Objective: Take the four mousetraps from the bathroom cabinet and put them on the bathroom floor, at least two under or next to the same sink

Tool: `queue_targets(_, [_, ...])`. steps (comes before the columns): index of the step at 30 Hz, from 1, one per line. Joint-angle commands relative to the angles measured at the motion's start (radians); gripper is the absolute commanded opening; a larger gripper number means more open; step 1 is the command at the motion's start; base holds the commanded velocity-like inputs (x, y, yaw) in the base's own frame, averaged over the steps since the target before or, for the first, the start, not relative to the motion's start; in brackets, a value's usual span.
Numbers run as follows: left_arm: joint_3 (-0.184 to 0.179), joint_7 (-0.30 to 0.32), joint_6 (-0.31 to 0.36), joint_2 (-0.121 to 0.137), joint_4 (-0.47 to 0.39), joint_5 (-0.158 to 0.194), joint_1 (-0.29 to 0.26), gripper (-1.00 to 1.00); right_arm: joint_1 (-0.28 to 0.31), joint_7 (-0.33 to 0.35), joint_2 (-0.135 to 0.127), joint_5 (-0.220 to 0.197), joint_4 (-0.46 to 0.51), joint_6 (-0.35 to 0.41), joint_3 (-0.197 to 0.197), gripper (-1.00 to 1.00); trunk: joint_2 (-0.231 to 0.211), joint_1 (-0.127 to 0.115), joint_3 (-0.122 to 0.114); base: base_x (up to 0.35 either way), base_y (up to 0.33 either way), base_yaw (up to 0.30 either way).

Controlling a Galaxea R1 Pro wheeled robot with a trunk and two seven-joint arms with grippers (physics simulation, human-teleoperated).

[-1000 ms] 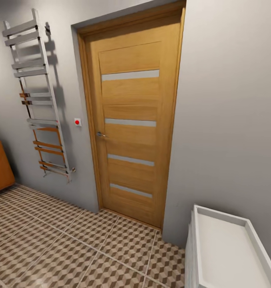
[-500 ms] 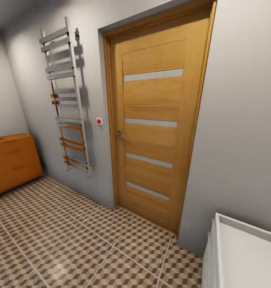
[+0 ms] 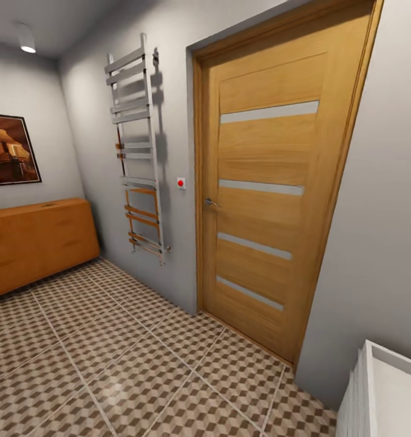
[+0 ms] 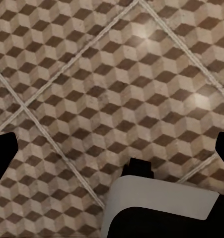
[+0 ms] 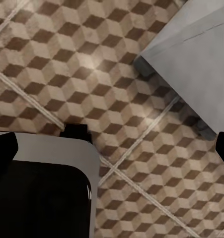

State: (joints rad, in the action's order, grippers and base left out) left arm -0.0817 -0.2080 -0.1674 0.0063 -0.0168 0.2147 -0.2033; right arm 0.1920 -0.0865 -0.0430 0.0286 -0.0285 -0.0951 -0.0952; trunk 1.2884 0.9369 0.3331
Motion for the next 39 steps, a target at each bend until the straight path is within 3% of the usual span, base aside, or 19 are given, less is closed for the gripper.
queue_targets(1, [-0.009,-0.002,-0.003,0.000,0.001,0.009,-0.001,1.00,0.001,-0.004,0.000,0.003,-0.003,-0.005,-0.008,1.00,0.001,0.000,0.001,0.000,0.000,0.300])
queue_targets(39, [-0.009,-0.002,-0.003,0.000,0.000,0.009,-0.001,1.00,0.001,-0.004,0.000,0.002,-0.003,-0.005,-0.008,1.00,0.001,0.000,0.001,0.000,0.000,0.300])
